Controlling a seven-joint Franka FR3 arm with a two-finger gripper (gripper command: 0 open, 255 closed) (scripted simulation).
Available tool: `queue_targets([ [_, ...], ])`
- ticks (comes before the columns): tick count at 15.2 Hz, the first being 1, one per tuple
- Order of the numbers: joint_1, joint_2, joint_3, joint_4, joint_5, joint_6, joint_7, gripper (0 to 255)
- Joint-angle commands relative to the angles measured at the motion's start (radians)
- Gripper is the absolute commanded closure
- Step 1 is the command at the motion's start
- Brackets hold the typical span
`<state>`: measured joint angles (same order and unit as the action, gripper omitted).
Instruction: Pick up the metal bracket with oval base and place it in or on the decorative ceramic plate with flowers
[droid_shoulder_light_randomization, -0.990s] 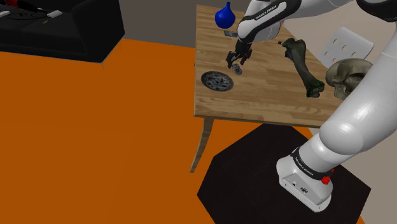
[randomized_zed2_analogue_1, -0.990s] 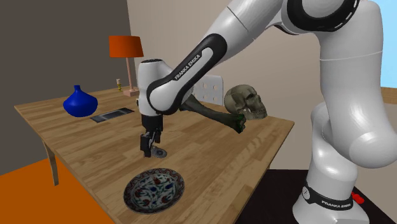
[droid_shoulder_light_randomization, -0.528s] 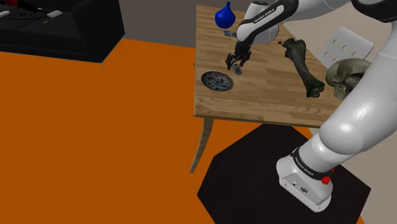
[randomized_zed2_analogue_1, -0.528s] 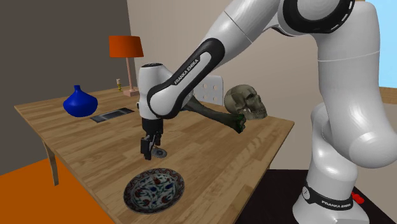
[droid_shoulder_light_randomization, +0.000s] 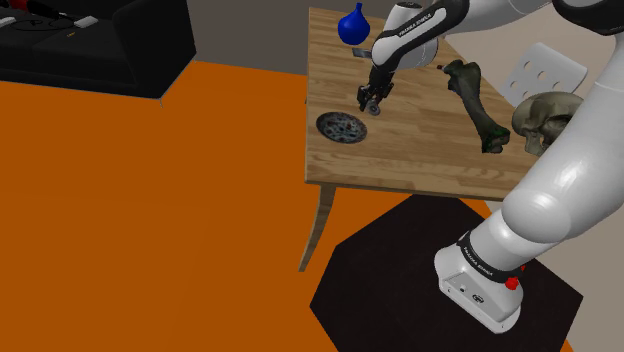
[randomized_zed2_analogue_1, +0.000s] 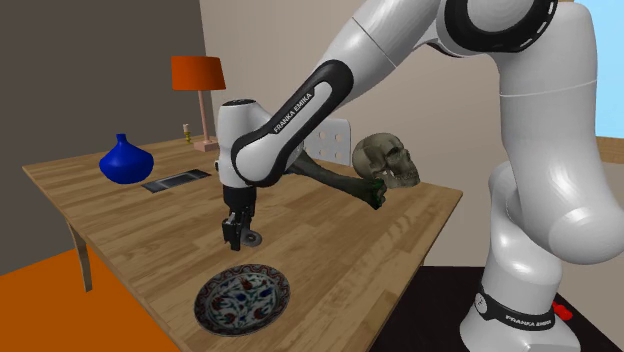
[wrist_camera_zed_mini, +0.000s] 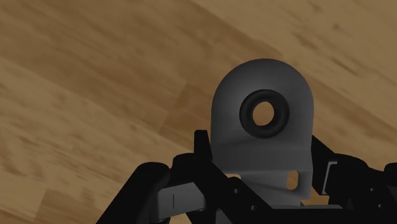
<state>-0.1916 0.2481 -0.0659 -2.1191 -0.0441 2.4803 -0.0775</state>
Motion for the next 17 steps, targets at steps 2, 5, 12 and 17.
queue_targets([
  [2,0.000,0.000,0.000,0.000,0.000,0.000,0.000,255],
  [5,0.000,-0.009,0.000,0.003,0.000,-0.012,0.000,255],
  [12,0.001,-0.066,0.000,0.030,-0.001,-0.096,-0.002,255],
  [17,0.002,-0.102,0.000,0.056,-0.002,-0.157,-0.004,255],
])
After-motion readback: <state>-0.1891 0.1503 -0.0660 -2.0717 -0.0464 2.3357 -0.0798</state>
